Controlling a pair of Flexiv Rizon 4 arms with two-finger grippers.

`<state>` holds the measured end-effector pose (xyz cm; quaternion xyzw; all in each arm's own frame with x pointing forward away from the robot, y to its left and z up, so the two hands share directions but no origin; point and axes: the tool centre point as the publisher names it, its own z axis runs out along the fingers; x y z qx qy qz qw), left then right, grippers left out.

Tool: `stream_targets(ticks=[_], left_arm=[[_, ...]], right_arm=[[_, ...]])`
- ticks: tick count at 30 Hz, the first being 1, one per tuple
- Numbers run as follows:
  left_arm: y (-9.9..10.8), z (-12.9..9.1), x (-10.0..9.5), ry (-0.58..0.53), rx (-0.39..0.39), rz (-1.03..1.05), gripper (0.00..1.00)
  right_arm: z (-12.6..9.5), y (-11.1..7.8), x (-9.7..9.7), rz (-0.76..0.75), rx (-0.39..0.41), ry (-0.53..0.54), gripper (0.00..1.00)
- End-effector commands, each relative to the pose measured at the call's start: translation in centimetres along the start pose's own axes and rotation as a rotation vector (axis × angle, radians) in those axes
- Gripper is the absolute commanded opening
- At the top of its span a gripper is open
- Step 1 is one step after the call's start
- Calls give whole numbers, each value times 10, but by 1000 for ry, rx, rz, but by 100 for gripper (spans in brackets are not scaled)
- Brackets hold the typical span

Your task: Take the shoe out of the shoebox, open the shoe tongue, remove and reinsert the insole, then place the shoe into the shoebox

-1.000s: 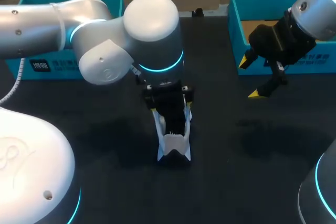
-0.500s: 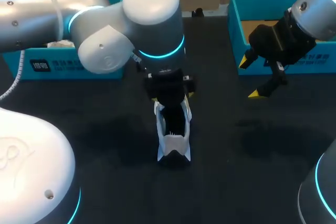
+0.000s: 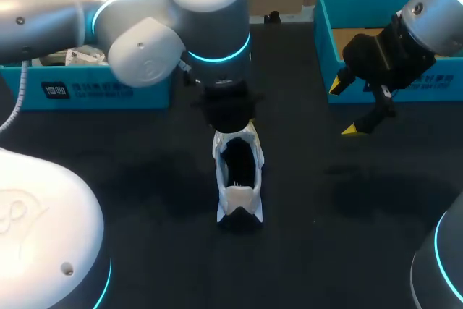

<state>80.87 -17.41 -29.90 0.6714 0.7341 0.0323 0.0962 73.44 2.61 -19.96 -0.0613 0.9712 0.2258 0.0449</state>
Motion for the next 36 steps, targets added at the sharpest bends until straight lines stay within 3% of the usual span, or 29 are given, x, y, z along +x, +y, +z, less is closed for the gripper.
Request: stream_targets(ticks=[1, 17, 25, 36], left_arm=[[3, 9, -9, 18, 14, 11, 39], [-9, 14, -9, 32, 76, 99, 43], [-13, 9, -3, 41, 100, 175, 36], [-22, 10, 3, 50, 120, 236, 43]], right_arm=[[1, 0, 0, 1, 2, 0, 100], [1, 0, 0, 1, 2, 0, 100], [1, 0, 0, 1, 2, 0, 100], [1, 0, 0, 1, 2, 0, 100]])
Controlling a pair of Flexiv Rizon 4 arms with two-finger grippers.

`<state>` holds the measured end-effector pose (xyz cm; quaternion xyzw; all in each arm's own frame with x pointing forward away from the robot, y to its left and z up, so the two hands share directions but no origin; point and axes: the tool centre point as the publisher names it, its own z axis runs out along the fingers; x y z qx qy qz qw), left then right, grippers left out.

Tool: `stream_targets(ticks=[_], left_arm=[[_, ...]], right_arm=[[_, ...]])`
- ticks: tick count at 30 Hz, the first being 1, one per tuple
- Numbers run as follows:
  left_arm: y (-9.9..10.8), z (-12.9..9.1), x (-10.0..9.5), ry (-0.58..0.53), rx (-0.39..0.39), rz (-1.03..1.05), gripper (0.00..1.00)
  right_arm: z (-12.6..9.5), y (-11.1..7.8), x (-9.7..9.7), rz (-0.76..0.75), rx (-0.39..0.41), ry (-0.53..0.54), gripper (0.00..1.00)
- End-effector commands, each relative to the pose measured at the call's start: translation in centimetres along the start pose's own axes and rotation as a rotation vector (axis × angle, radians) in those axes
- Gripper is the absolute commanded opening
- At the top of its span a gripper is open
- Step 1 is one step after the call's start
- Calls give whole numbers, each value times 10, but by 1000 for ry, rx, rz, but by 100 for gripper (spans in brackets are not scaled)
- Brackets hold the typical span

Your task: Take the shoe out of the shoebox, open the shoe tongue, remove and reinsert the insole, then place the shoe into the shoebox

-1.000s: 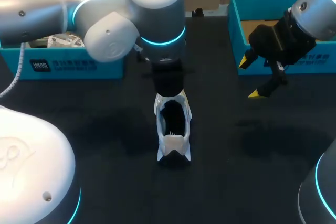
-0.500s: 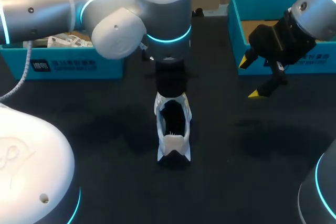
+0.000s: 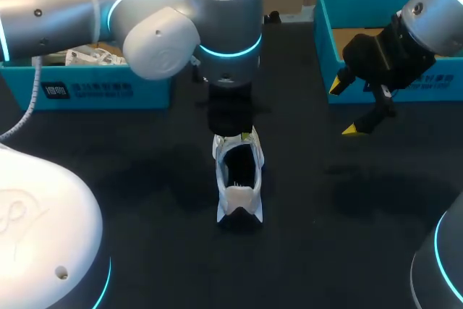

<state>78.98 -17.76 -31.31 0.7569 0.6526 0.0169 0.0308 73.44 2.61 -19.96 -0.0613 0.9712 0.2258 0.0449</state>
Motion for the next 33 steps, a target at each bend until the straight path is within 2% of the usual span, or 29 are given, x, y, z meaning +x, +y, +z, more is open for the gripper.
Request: stream_targets(ticks=[1, 9, 20, 33], left_arm=[[-2, -1, 3, -4, -1, -1, 43], [3, 2, -5, -25, -25, -32, 46], [3, 8, -14, -9, 2, 10, 47], [-14, 13, -12, 10, 41, 76, 47]], right_arm=[[1, 0, 0, 1, 2, 0, 100], [1, 0, 0, 1, 2, 0, 100], [1, 0, 0, 1, 2, 0, 100], [1, 0, 0, 1, 2, 0, 100]])
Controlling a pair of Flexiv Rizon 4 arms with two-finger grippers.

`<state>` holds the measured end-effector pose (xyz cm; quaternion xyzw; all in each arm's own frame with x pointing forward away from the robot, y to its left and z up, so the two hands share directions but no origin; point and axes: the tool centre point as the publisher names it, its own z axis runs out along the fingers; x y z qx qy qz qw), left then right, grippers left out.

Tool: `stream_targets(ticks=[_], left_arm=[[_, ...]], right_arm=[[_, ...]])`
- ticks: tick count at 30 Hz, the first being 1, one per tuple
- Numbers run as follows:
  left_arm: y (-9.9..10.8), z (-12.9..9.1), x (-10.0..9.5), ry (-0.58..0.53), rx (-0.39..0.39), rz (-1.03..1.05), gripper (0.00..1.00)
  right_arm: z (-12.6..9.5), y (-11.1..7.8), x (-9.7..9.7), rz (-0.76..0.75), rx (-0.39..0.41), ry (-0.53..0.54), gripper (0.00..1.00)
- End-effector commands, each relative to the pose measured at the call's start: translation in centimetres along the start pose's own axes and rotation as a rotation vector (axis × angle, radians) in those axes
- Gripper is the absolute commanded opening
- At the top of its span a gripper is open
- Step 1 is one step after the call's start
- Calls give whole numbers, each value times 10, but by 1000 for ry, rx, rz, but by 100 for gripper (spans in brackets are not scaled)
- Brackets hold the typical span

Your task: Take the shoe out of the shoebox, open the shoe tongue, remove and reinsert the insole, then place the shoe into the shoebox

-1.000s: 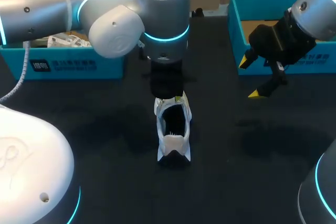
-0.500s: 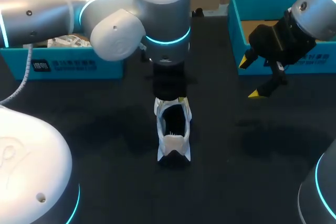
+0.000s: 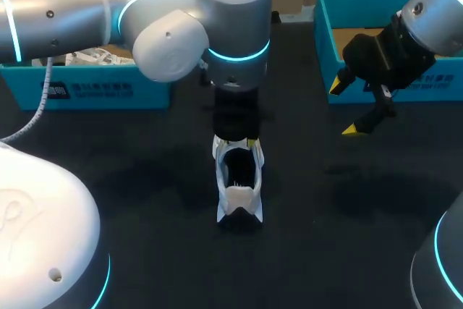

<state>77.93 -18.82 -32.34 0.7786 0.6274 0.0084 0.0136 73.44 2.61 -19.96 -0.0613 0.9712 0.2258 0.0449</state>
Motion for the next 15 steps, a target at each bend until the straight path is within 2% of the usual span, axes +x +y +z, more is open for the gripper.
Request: stream_targets(ticks=[1, 6, 15], left_arm=[[-6, 5, -1, 4, 7, 11, 47], [-10, 5, -1, 7, 15, 24, 47], [8, -5, 6, -10, -47, -55, 49]], right_arm=[[1, 0, 0, 1, 2, 0, 100], [1, 0, 0, 1, 2, 0, 100], [1, 0, 0, 1, 2, 0, 100]])
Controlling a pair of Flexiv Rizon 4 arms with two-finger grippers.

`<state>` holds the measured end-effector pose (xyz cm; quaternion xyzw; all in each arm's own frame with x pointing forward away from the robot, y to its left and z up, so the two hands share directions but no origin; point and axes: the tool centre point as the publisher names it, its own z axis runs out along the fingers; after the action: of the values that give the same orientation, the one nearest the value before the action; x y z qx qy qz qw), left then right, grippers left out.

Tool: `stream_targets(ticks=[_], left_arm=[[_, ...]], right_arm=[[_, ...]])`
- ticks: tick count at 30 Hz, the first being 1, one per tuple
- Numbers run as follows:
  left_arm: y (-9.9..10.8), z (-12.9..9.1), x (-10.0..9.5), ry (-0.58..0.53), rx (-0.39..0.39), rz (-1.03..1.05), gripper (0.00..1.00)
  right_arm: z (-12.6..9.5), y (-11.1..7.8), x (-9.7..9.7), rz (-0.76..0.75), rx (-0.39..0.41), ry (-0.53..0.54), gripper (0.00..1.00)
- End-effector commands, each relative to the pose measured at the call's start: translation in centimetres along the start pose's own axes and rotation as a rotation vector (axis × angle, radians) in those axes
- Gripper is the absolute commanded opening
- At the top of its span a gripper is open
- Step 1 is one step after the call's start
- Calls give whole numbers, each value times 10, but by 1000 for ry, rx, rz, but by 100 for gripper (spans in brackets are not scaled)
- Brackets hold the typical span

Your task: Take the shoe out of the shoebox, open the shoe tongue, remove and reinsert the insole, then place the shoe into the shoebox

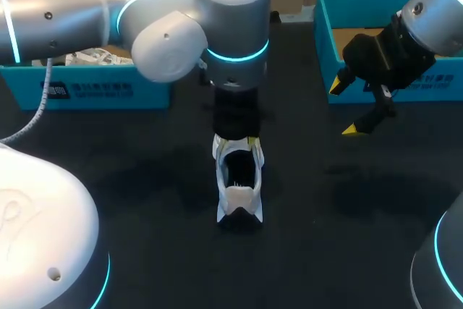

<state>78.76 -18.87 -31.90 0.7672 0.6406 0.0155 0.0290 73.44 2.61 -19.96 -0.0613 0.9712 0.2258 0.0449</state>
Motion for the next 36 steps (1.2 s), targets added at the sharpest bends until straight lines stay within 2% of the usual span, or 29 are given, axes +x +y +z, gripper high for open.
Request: stream_targets(ticks=[1, 5, 7, 8, 13, 15, 17, 26, 32, 36], left_arm=[[1, 0, 5, 3, -21, -36, 47], [2, 8, 3, 17, -17, -86, 37], [-1, 10, 2, 17, -17, -102, 31], [-2, 12, 1, 17, -18, -105, 24], [-5, 19, -1, 17, -17, -140, 10], [-8, 20, -1, 17, -13, -139, 12], [-11, 20, 0, 18, -10, -138, 20], [-8, 8, 9, -4, -39, -191, 26], [-22, 25, 2, 9, -1, -177, 31], [-25, 25, 2, 8, 2, -177, 32]], right_arm=[[1, 0, 0, 1, 2, 0, 100], [1, 0, 0, 1, 2, 0, 100], [1, 0, 0, 1, 2, 0, 100], [1, 0, 0, 1, 2, 0, 100], [1, 0, 0, 1, 2, 0, 100], [1, 0, 0, 1, 2, 0, 100], [1, 0, 0, 1, 2, 0, 100], [1, 0, 0, 1, 2, 0, 100], [1, 0, 0, 1, 2, 0, 100], [1, 0, 0, 1, 2, 0, 100]])
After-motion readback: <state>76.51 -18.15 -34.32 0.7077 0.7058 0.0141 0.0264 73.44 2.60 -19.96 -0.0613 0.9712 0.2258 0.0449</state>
